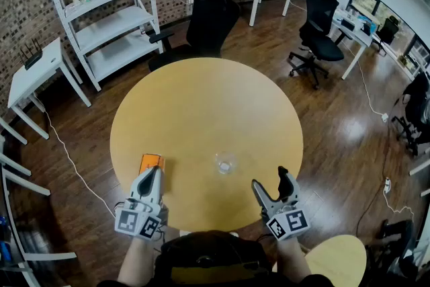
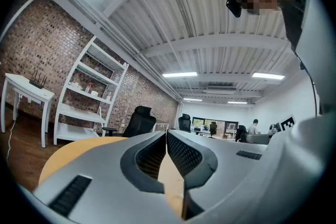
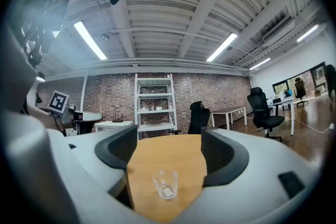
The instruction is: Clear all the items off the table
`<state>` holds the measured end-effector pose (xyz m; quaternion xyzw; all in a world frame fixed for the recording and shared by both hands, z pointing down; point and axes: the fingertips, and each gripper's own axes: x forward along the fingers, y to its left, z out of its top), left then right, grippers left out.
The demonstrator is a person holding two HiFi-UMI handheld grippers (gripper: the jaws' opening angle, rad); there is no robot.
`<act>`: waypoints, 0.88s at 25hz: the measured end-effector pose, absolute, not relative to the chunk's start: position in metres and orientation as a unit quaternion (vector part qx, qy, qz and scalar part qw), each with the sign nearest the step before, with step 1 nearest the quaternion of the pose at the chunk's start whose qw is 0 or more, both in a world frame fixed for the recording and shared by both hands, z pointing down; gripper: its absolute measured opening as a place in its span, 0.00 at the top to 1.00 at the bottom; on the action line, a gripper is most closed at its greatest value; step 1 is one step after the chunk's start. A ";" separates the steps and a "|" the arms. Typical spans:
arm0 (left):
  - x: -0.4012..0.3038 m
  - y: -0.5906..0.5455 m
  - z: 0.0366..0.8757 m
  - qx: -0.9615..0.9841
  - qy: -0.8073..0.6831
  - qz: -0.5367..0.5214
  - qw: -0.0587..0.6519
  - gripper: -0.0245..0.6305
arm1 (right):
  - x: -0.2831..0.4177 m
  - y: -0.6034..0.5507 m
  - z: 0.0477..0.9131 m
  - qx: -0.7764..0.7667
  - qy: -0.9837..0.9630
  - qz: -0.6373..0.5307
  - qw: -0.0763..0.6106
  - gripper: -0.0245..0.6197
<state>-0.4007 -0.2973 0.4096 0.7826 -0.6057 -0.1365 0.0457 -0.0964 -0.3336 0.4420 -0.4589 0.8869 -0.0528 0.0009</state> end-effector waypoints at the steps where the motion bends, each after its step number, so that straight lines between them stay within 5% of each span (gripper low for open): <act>1: -0.404 -0.299 0.412 0.781 -0.609 -0.131 0.050 0.92 | -0.098 -0.335 0.442 -0.457 0.888 -0.055 0.000 0.36; 3: -0.410 -0.301 0.416 0.776 -0.616 -0.123 0.056 0.81 | -0.101 -0.338 0.444 -0.455 0.889 -0.059 -0.003 0.36; 6: -0.420 -0.303 0.424 0.767 -0.627 -0.120 0.062 0.79 | -0.103 -0.343 0.451 -0.455 0.888 -0.066 -0.010 0.36; 10: -0.435 -0.312 0.449 0.746 -0.658 -0.068 0.076 0.51 | -0.112 -0.349 0.462 -0.448 0.890 -0.084 -0.016 0.36; 15: -0.460 -0.335 0.511 0.725 -0.674 0.048 0.132 0.32 | -0.129 -0.347 0.469 -0.436 0.893 -0.105 -0.032 0.36; 20: -0.486 -0.360 0.575 0.697 -0.675 0.100 0.223 0.32 | -0.135 -0.343 0.482 -0.429 0.893 -0.122 -0.059 0.36; 22: -0.494 -0.360 0.603 0.688 -0.665 0.141 0.253 0.23 | -0.140 -0.338 0.494 -0.426 0.892 -0.136 -0.069 0.36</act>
